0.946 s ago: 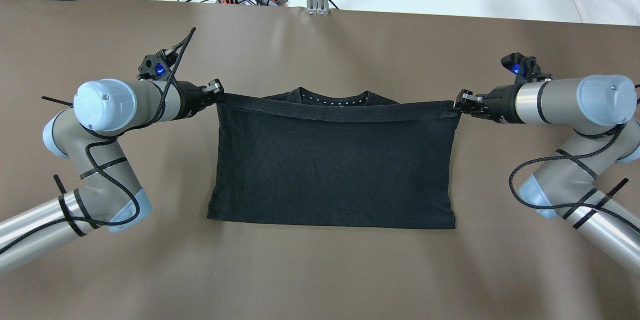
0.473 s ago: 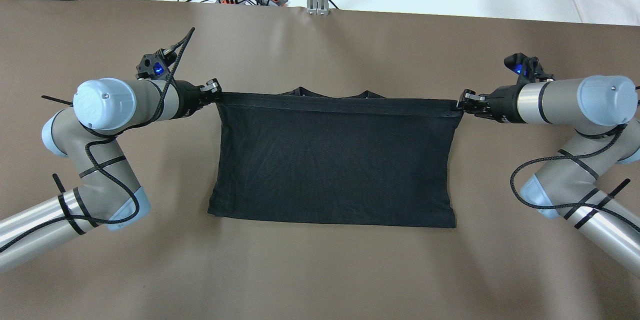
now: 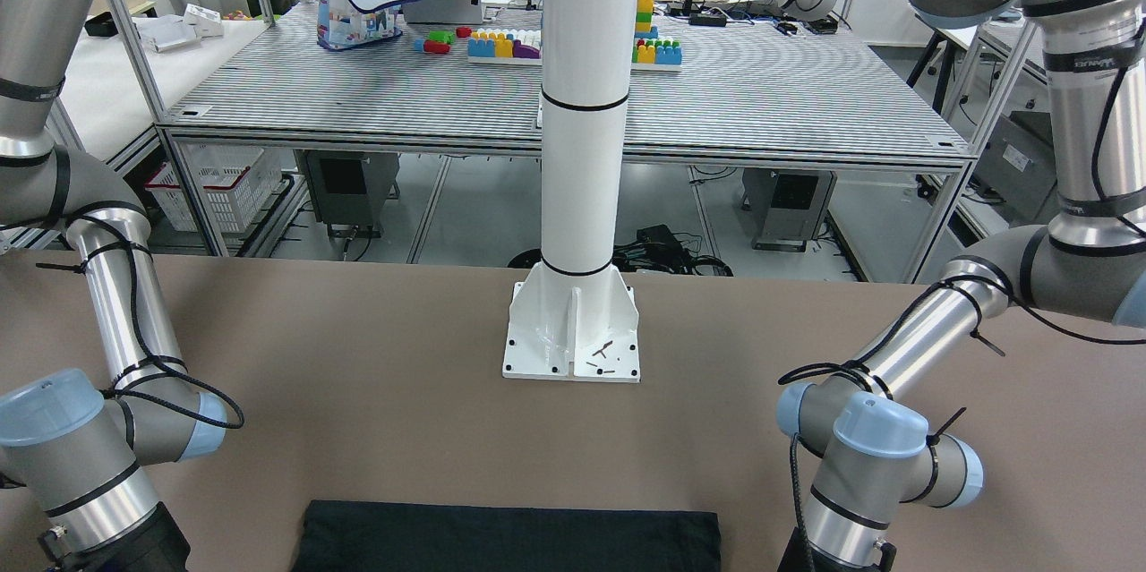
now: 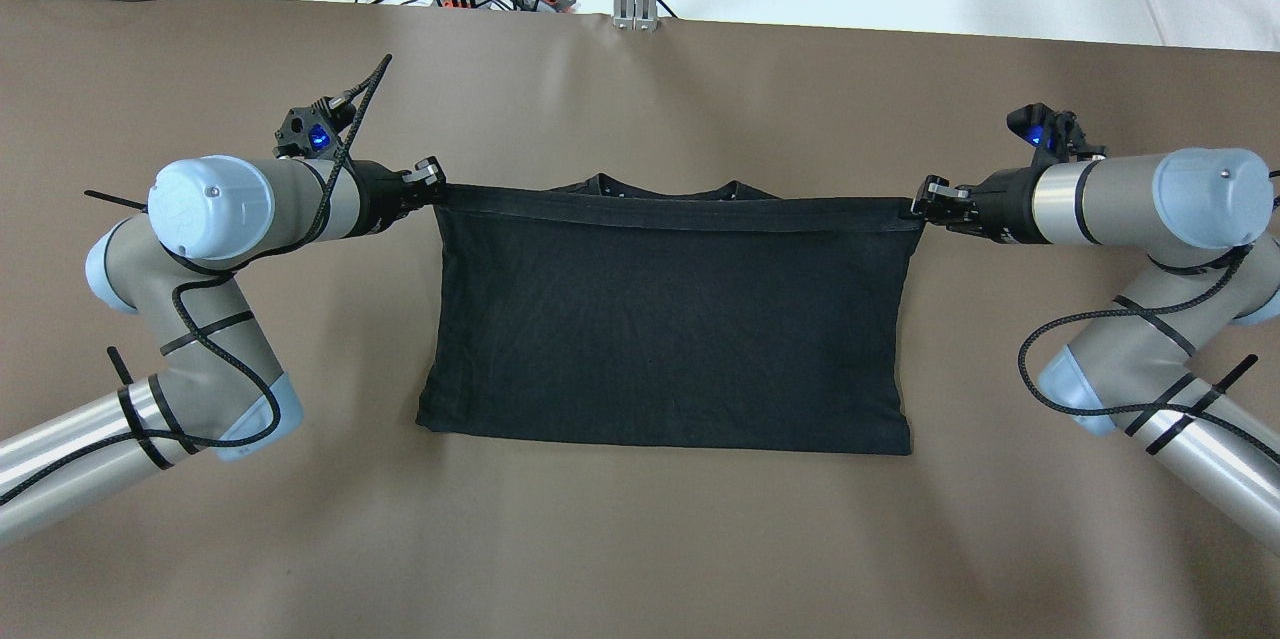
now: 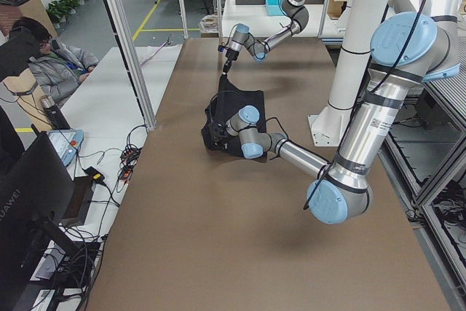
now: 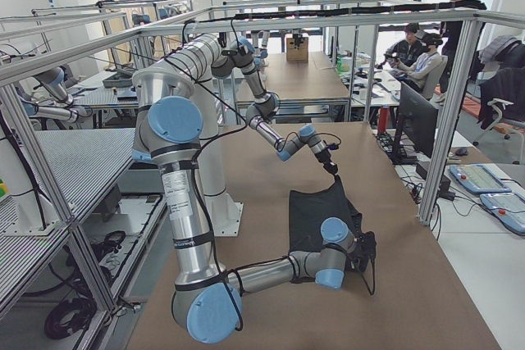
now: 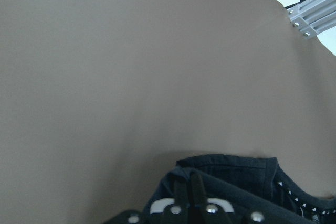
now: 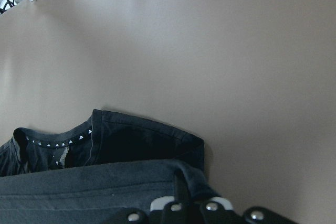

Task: Fold clothes
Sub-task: 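Release the hem and move the right gripper to the folded bundle's near corner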

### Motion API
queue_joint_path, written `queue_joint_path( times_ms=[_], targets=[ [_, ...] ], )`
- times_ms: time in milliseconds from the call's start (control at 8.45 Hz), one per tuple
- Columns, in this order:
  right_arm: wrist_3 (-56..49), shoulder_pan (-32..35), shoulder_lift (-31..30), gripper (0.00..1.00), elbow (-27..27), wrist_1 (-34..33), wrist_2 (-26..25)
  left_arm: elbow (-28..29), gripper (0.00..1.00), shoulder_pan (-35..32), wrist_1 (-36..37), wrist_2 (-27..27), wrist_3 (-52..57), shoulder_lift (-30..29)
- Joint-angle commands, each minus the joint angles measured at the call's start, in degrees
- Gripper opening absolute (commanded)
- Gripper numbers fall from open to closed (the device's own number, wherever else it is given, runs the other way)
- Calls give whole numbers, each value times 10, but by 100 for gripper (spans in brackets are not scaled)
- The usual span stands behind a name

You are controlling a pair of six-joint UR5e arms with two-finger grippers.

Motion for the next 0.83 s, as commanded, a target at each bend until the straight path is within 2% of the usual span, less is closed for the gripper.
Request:
queue_joint_path(
  times_ms=[0, 473, 591, 710],
  targets=[
    [5, -1, 13, 0, 4, 0, 1, -3, 0, 2, 0, -2, -1, -9],
    [1, -4, 22, 0, 4, 0, 1, -7, 0, 2, -3, -4, -1, -12],
    [2, -4, 22, 23, 3, 0, 1, -6, 24, 2, -4, -1, -1, -13],
    [1, -7, 22, 92, 3, -2, 0, -4, 99, 2, -3, 3, 1, -12]
  ],
)
